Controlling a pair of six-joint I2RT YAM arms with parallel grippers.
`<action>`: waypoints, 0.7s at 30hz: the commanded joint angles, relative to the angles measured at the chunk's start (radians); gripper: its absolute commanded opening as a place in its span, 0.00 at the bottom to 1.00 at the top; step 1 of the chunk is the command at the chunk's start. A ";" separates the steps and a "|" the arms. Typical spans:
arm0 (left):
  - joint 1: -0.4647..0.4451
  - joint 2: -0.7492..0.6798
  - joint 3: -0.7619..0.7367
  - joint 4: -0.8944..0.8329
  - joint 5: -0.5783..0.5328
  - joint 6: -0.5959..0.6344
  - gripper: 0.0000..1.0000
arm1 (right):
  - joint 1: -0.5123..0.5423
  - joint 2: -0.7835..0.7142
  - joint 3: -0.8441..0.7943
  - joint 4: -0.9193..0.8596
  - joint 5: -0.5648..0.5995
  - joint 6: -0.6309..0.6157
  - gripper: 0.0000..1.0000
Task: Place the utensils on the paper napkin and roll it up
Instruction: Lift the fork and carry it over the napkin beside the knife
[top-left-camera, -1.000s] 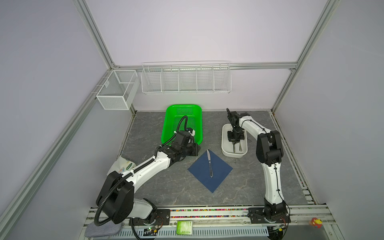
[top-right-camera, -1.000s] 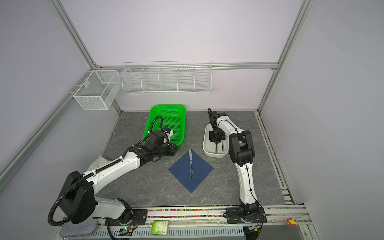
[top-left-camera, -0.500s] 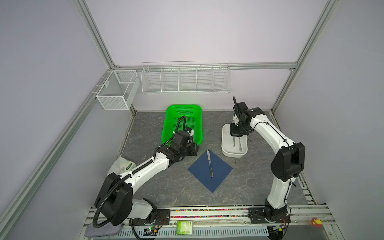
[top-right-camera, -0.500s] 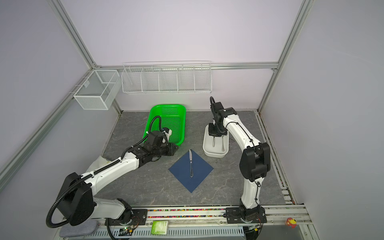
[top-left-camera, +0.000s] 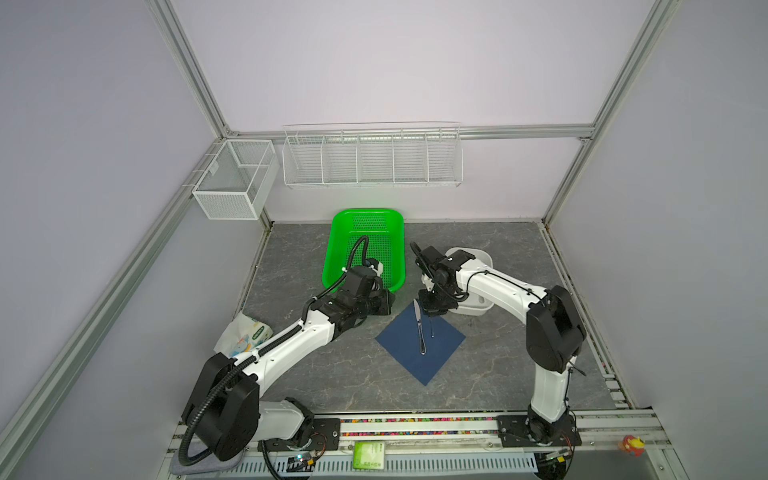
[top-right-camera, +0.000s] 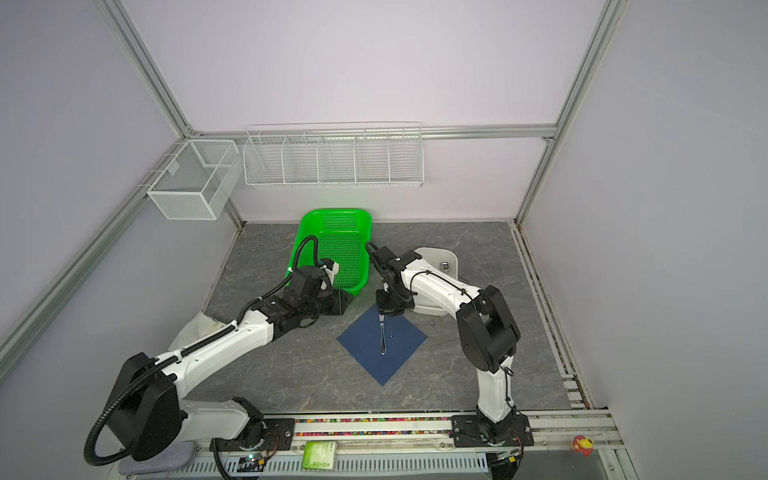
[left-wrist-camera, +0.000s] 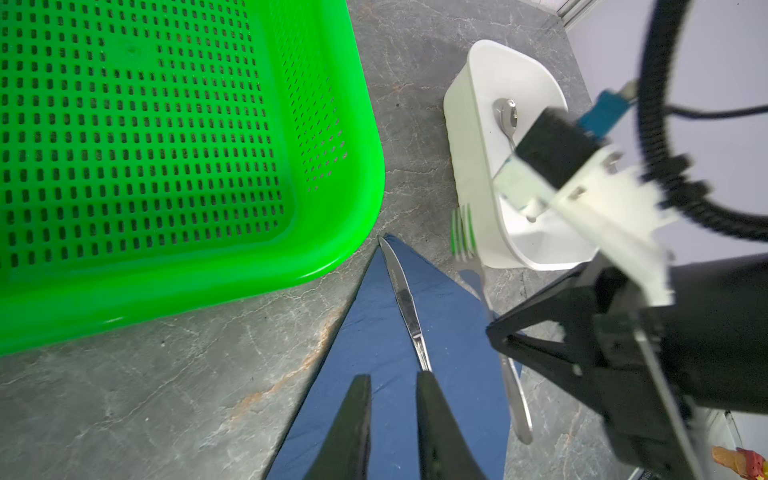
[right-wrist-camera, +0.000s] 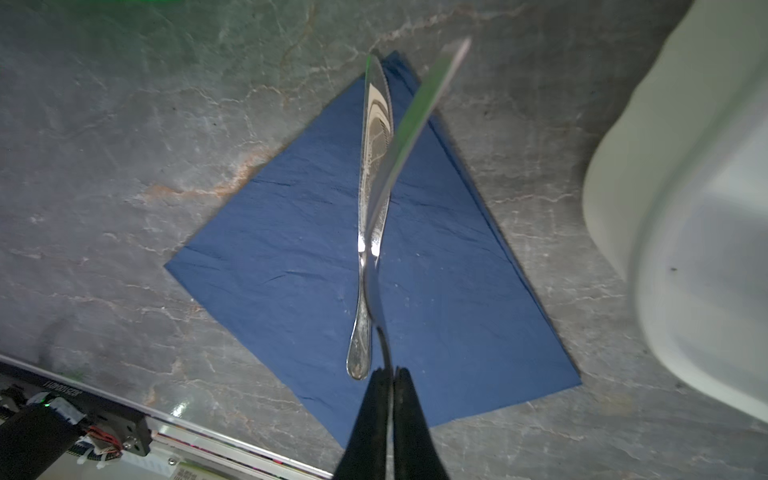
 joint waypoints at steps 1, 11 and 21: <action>0.007 -0.034 -0.026 -0.014 -0.022 -0.002 0.22 | -0.001 0.026 -0.036 0.060 -0.016 0.048 0.07; 0.015 -0.077 -0.054 0.008 -0.043 0.004 0.22 | -0.001 0.096 -0.051 0.079 -0.041 0.027 0.07; 0.021 -0.074 -0.059 0.010 -0.039 0.004 0.22 | 0.000 0.142 -0.033 0.044 0.002 0.012 0.07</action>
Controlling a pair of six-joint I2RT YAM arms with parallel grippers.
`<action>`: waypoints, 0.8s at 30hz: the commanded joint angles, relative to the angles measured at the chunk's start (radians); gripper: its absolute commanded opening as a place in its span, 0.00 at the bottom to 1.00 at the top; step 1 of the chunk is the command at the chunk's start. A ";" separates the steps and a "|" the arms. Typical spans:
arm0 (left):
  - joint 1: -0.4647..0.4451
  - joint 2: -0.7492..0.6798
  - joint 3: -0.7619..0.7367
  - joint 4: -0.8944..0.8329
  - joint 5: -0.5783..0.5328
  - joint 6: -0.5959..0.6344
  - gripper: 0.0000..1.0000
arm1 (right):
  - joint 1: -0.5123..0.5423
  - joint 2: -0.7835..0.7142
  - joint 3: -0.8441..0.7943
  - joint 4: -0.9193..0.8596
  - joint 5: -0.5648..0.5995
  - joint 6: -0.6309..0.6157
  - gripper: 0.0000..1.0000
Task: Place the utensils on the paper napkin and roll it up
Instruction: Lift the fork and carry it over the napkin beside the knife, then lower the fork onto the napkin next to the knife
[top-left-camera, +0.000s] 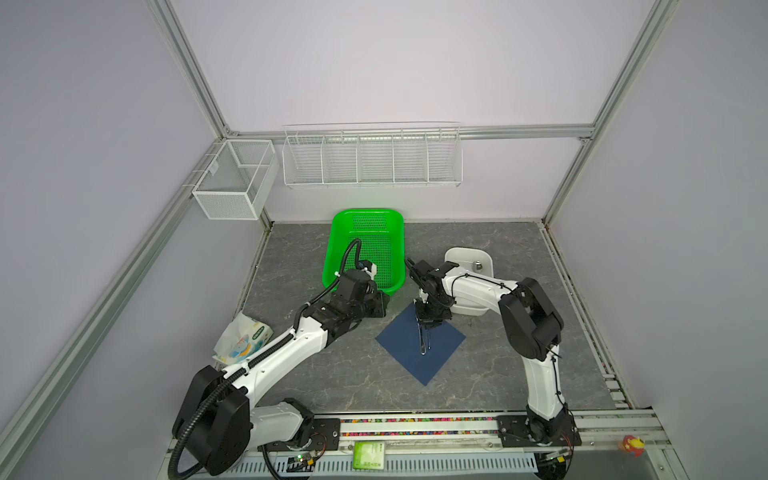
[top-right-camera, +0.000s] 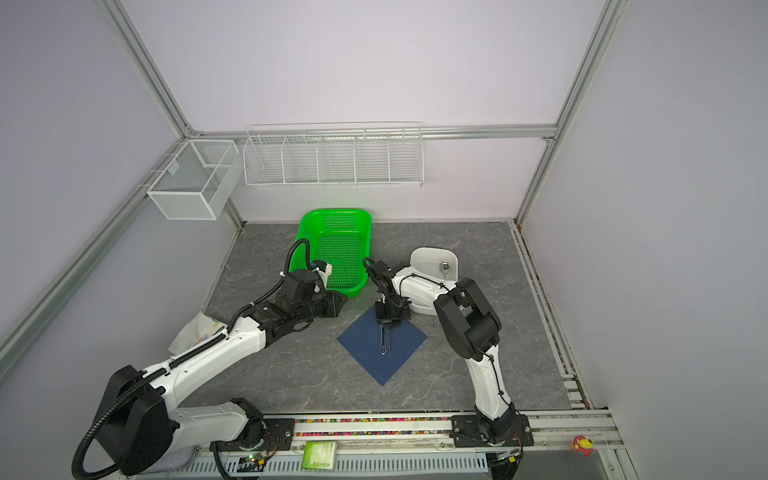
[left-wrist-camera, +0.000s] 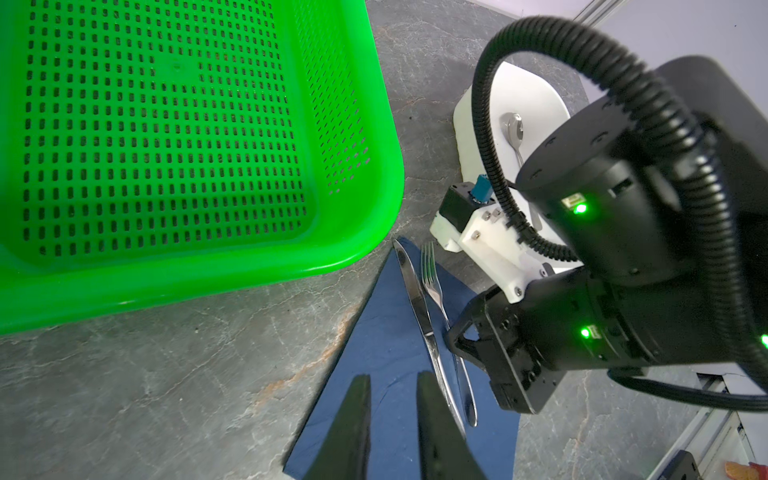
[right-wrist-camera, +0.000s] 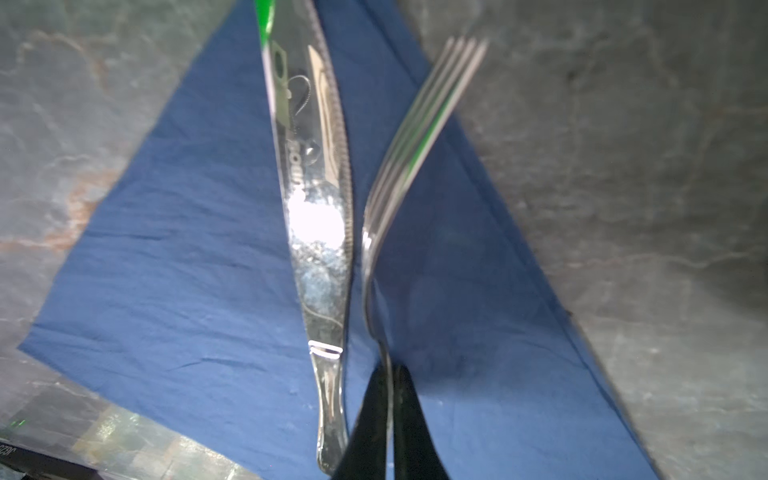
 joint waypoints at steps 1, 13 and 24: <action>0.007 -0.011 -0.013 0.010 -0.012 0.002 0.22 | -0.001 0.007 0.001 -0.030 0.033 -0.007 0.07; 0.011 -0.001 -0.010 0.016 -0.009 0.001 0.22 | 0.036 0.028 0.064 -0.142 0.183 -0.013 0.07; 0.015 -0.002 -0.014 0.013 -0.013 -0.001 0.22 | 0.057 0.063 0.093 -0.159 0.196 0.003 0.09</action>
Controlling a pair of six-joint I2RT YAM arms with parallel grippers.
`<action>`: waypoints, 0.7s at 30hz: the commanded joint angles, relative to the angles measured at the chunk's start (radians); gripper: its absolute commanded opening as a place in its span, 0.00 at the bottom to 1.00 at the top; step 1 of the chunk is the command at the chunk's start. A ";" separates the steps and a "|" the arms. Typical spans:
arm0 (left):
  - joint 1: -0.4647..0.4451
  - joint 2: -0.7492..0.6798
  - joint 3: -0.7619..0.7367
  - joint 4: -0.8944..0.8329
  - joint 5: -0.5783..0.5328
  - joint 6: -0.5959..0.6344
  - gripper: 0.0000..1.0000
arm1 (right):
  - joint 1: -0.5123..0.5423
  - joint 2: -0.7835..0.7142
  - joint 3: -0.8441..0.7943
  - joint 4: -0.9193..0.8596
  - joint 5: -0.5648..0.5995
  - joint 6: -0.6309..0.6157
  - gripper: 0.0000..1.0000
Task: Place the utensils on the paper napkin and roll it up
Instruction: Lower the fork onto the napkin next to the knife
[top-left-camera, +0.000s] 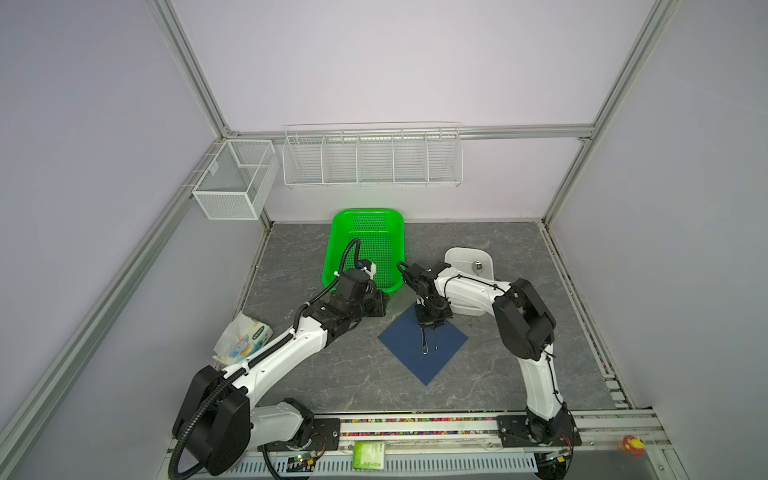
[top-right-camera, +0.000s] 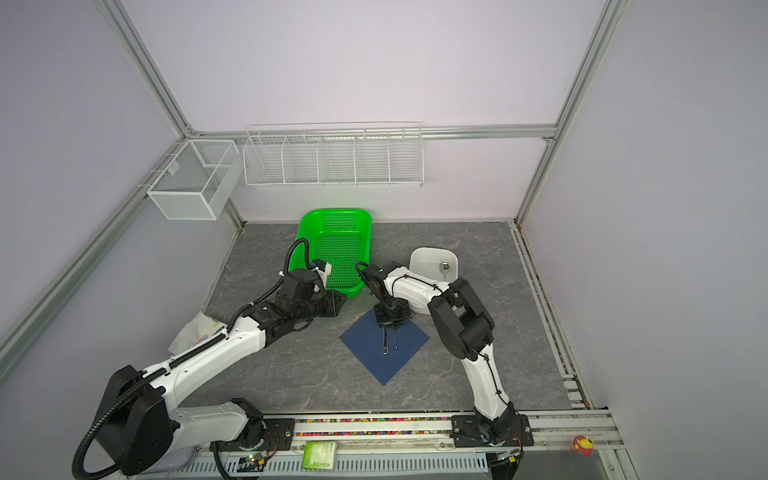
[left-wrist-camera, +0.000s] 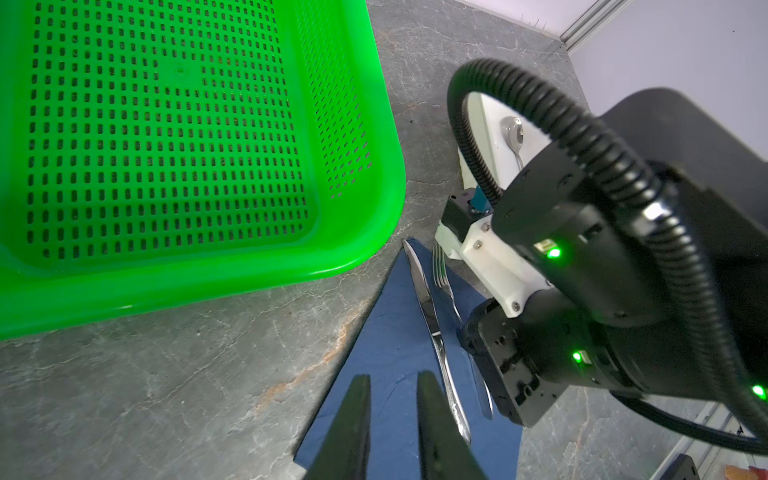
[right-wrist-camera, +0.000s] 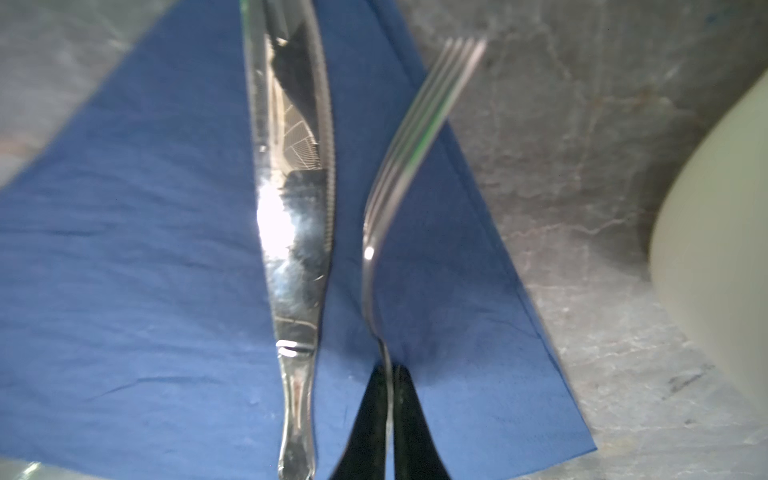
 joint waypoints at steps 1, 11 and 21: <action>0.008 -0.002 -0.013 0.008 -0.014 0.000 0.22 | 0.010 0.018 0.018 -0.032 0.014 0.010 0.09; 0.012 0.002 -0.015 0.006 -0.009 -0.002 0.22 | 0.011 -0.029 0.015 -0.010 -0.035 0.013 0.16; 0.013 0.005 -0.016 0.008 -0.006 -0.003 0.22 | 0.015 -0.024 0.019 -0.025 0.002 0.024 0.07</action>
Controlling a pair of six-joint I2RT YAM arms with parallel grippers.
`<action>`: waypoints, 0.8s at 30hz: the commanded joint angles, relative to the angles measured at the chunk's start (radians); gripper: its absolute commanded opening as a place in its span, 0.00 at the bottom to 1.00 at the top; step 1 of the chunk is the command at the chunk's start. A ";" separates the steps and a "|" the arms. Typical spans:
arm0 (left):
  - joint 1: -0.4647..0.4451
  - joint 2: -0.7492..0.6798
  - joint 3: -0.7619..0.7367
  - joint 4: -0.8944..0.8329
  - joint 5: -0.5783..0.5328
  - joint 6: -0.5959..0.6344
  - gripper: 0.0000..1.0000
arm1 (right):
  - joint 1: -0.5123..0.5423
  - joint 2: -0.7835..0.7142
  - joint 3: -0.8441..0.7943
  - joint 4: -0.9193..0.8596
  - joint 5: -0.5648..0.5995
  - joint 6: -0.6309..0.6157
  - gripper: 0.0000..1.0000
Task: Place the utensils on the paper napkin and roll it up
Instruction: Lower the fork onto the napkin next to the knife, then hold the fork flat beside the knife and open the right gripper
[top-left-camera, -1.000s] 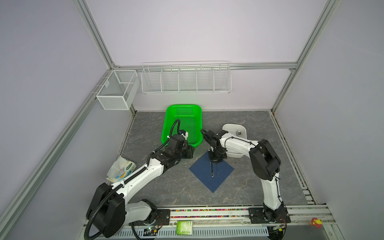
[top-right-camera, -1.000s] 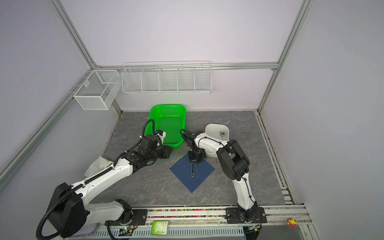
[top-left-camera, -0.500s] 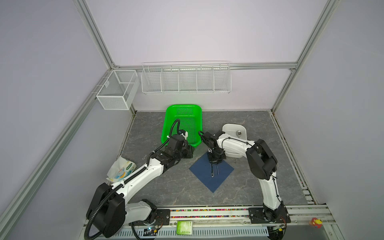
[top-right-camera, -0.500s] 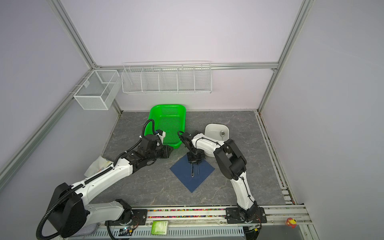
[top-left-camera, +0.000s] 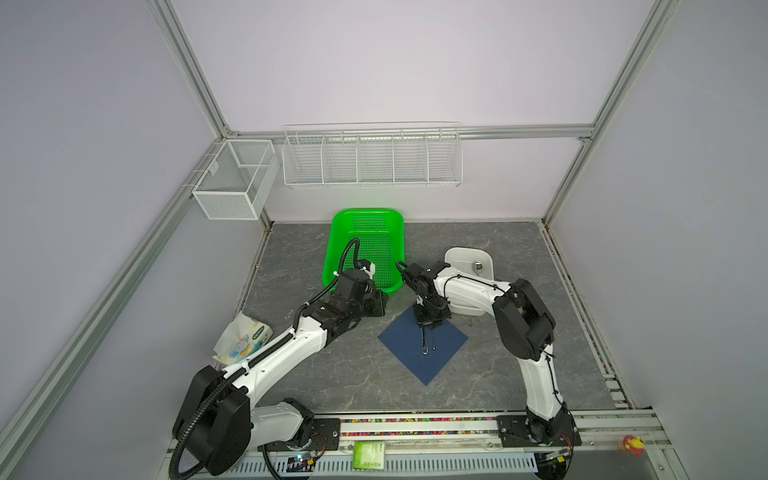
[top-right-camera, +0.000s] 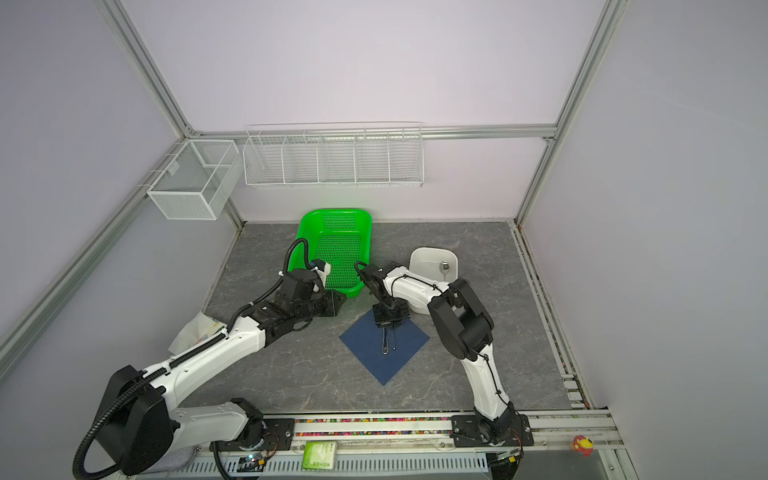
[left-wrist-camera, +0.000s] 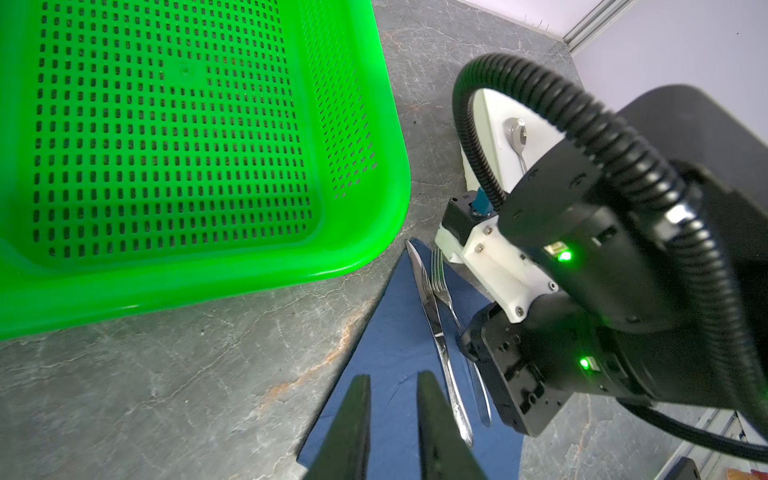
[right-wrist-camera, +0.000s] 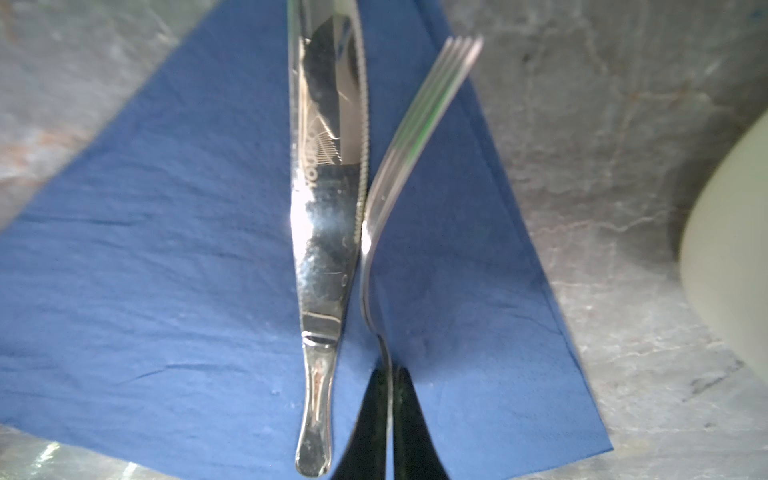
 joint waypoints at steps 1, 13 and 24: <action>0.008 0.003 -0.015 0.007 -0.010 -0.003 0.22 | 0.013 -0.019 0.020 -0.044 0.059 0.031 0.07; 0.028 -0.082 -0.047 -0.051 -0.165 -0.046 0.22 | 0.078 0.060 0.122 -0.256 0.295 0.126 0.07; 0.083 -0.292 -0.145 -0.094 -0.300 -0.076 0.25 | 0.112 0.153 0.202 -0.316 0.317 0.159 0.08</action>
